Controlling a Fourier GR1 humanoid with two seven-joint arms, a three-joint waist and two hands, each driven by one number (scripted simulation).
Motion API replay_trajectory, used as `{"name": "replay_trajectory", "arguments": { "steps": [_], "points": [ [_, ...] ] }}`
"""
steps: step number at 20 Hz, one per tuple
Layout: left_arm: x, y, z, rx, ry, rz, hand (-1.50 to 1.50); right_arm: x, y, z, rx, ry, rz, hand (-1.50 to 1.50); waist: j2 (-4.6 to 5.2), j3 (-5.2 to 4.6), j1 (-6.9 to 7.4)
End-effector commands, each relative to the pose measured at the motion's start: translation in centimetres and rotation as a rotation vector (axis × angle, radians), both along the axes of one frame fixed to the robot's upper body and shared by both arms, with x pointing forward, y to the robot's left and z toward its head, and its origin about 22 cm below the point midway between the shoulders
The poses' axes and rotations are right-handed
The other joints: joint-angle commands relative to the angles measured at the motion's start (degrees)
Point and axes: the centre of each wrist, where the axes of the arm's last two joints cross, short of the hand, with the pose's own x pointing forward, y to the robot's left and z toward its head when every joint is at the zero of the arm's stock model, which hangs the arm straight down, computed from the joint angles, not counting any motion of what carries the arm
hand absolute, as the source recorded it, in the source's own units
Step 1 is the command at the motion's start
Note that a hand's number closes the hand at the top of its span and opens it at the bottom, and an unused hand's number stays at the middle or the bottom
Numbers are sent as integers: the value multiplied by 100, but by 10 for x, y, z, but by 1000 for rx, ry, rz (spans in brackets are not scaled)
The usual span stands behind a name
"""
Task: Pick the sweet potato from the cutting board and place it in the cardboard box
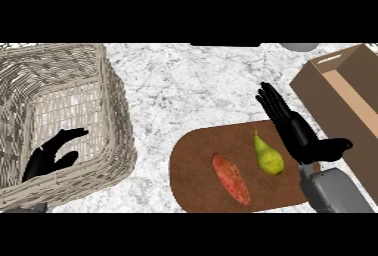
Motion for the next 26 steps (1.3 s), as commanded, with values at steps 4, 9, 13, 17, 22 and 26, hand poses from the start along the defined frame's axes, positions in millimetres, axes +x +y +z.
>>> {"name": "replay_trajectory", "arguments": {
  "steps": [4,9,13,17,22,26],
  "points": [
    [39,-32,61,23,-149,-308,0,36,-20,118,-35,-257,194,-150,-73,45,-178],
    [54,-68,78,-7,-173,-533,0,45,-48,158,-376,-333,263,-150,-6,43,-171],
    [52,-65,92,-26,-180,-576,0,47,-69,145,-379,-448,346,-150,-11,50,-53],
    [54,-70,92,-44,-197,-576,0,44,-49,157,-554,-606,468,-150,-12,47,-24],
    [47,-58,94,-19,-185,-574,0,36,-40,185,-801,-605,566,-150,-53,37,-44],
    [61,-58,86,-18,-174,-555,0,21,2,171,-1003,-634,682,-150,-20,34,-102]
  ]
}}
